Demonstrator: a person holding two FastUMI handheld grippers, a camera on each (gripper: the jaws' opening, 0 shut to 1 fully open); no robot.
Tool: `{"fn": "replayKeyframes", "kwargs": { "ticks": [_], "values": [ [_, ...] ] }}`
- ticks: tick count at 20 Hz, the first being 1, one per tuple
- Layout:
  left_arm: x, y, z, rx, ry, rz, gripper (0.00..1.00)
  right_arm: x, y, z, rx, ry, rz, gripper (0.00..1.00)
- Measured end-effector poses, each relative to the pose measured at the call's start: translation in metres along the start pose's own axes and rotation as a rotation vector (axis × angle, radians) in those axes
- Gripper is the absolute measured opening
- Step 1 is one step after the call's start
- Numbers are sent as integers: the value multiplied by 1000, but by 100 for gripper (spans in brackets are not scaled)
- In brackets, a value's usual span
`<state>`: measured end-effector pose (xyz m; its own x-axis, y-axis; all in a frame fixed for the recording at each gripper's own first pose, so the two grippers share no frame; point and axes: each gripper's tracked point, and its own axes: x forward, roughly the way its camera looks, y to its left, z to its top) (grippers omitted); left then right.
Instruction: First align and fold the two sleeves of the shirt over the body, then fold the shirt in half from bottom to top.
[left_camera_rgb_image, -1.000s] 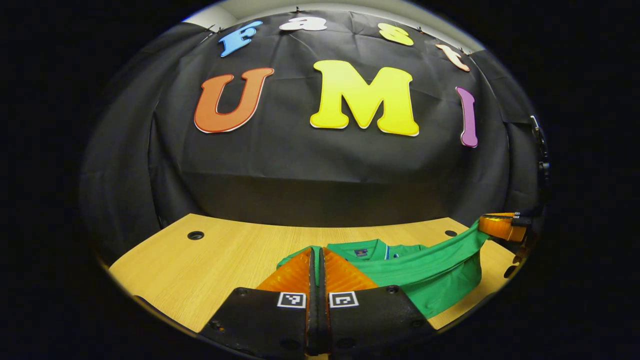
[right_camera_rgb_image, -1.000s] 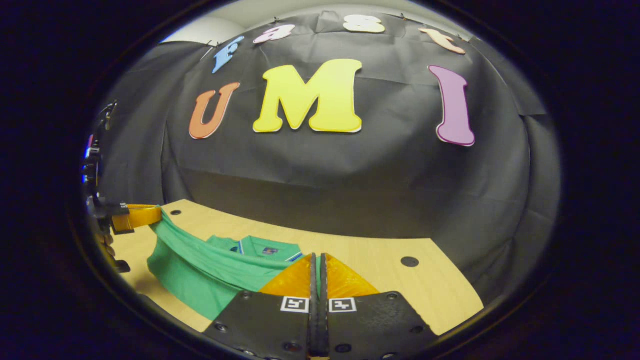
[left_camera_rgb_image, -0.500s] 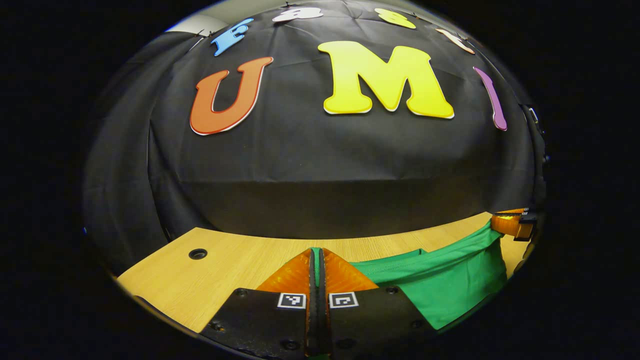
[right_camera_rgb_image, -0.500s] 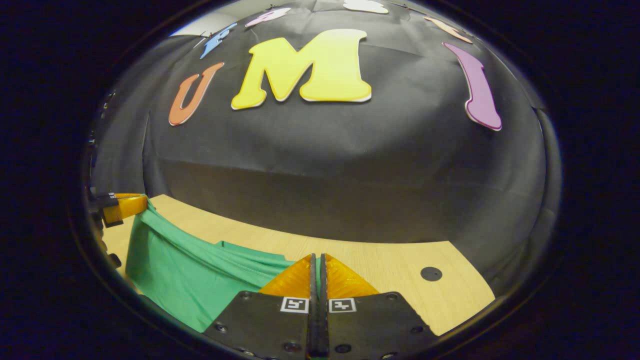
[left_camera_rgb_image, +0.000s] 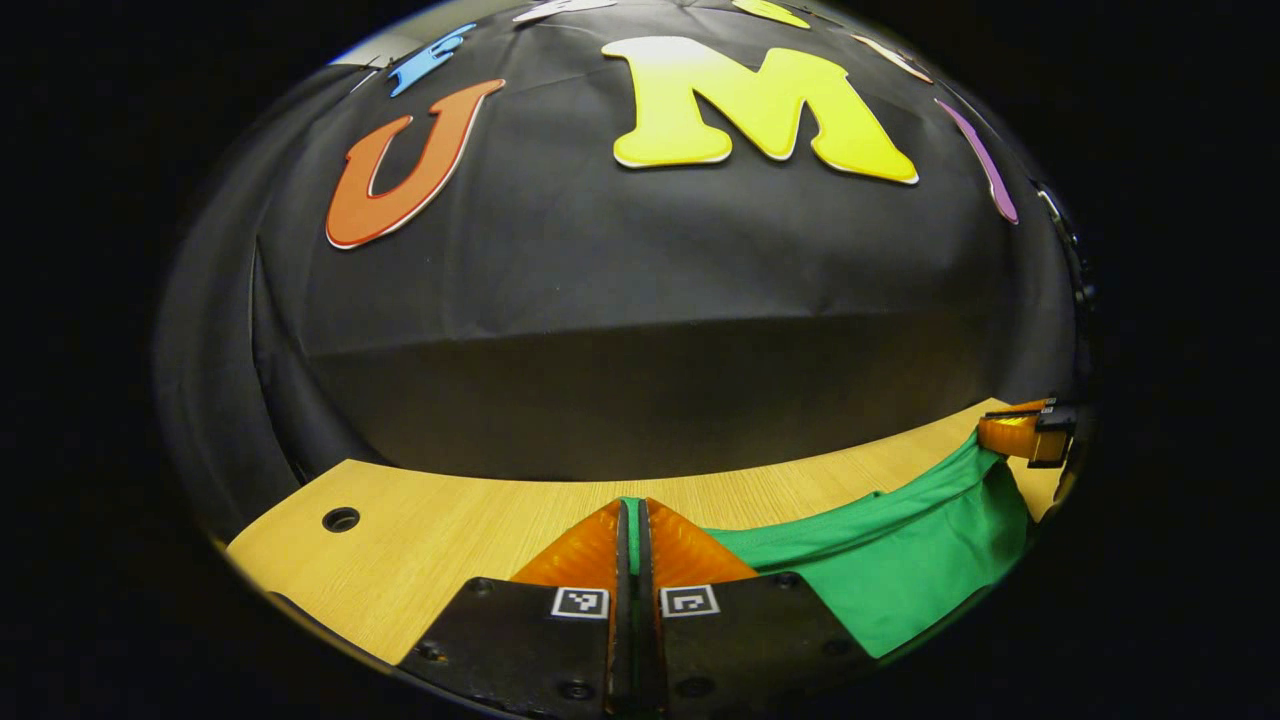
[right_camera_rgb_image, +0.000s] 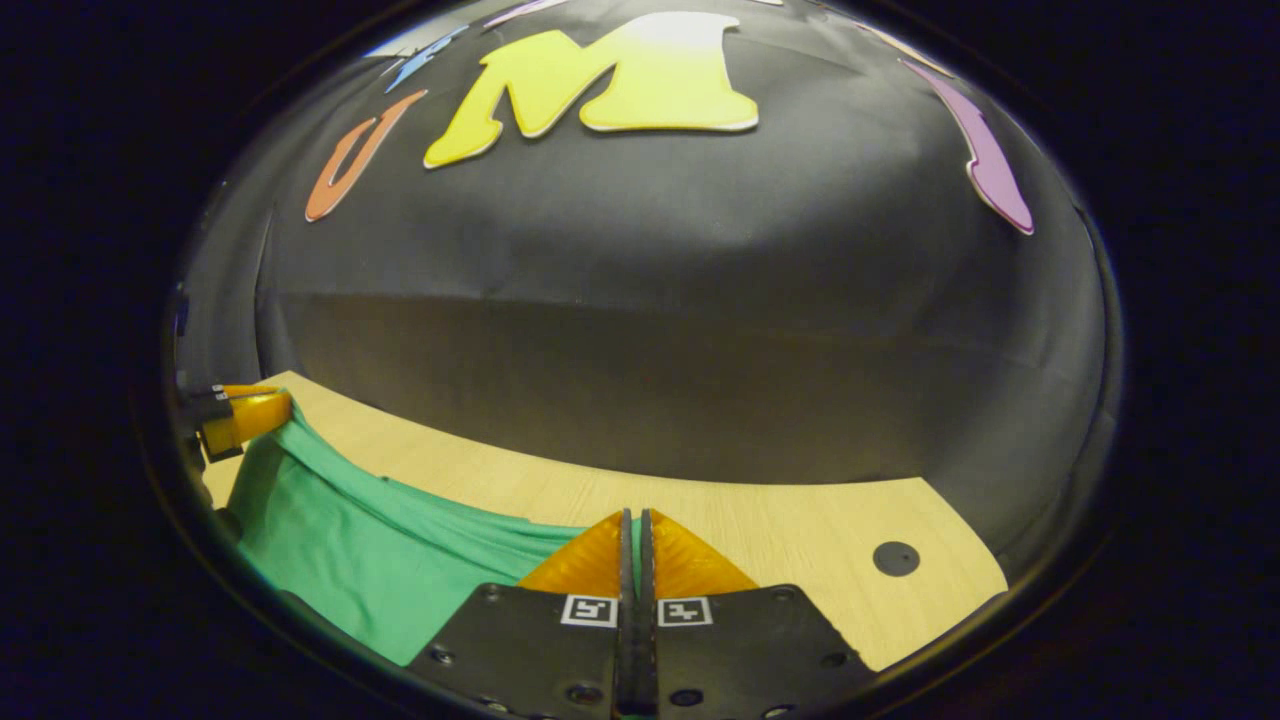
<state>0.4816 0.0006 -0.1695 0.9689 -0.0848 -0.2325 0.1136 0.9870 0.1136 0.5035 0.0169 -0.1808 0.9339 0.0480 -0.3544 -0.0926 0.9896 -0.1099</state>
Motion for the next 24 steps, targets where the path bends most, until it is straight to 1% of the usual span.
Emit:
{"fn": "replayKeyframes", "kwargs": {
  "ticks": [1, 2, 3, 5, 7, 9, 11, 13, 14, 17, 20, 21, 22, 23, 24],
  "values": [
    [-2, -2, -6, -5, 21, -15, 10, -2, 0, 0, -5, 1, -5, 1],
    [-5, -1, -9, -25, 31, -19, 14, -1, 1, 2, -9, -2, 2, 5],
    [-8, 0, -10, -56, 36, -19, 32, -7, -1, 3, -12, -6, 1, 24],
    [-22, 3, -4, -109, 39, -28, 64, -23, -6, 10, -6, 0, -16, 61],
    [-40, 13, 2, -136, 47, 8, 96, -39, -17, 16, 14, 8, -52, 98],
    [-64, 20, 9, -173, 41, 21, 97, -67, -20, 26, 32, -13, -51, 95],
    [-90, 19, 13, -201, 41, 17, 97, -98, -24, 41, 26, -45, -56, 98],
    [-118, 22, 15, -199, 54, 34, 97, -135, -26, 54, 7, -82, -54, 97],
    [-135, 22, 15, -191, 62, 41, 97, -155, -27, 61, -5, -103, -56, 95],
    [-187, 17, 33, -169, 47, 43, 98, -219, -28, 75, -5, -151, -48, 95],
    [-245, 6, 61, -120, -24, 43, 98, -284, -26, 81, 34, -194, -32, 95],
    [-267, 4, 69, -95, -41, 49, 97, -306, -26, 82, 36, -209, -23, 97],
    [-287, 1, 74, -68, -61, 57, 97, -328, -28, 81, 38, -226, -26, 95],
    [-308, -2, 79, -46, -85, 65, 97, -349, -30, 80, 39, -244, -32, 95],
    [-328, -8, 83, -33, -102, 64, 97, -369, -31, 77, 36, -259, -35, 97]
  ]
}}
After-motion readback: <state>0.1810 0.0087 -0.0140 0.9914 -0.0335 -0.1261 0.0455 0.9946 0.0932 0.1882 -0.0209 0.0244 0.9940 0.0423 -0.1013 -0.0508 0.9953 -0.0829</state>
